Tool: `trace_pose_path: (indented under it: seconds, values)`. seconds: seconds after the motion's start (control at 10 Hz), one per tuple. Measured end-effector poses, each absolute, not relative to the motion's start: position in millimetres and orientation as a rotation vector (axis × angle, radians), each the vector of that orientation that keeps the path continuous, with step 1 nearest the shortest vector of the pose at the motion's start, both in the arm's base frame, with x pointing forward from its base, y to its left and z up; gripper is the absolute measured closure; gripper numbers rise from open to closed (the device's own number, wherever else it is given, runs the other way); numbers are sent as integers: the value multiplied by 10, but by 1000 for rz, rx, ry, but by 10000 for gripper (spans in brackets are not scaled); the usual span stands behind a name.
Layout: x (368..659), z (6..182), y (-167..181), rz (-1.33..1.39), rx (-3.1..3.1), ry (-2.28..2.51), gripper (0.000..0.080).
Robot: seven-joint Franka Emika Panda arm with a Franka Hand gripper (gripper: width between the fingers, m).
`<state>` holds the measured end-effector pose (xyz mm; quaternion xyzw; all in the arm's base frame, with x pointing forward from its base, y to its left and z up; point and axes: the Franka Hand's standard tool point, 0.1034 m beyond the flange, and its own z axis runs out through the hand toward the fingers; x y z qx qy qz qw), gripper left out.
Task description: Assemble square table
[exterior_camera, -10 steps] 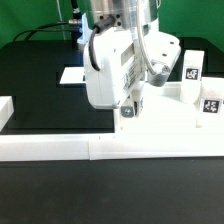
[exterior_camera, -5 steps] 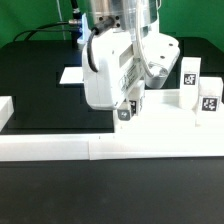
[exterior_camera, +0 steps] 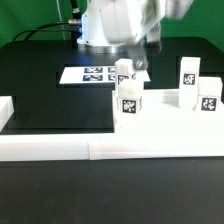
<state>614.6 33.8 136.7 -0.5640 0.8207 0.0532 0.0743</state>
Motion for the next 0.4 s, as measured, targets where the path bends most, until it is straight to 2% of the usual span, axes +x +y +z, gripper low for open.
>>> trace_pose_path:
  seconds: [0.4]
  values:
    - [6132, 1306, 342, 175, -1703, 2471, 151]
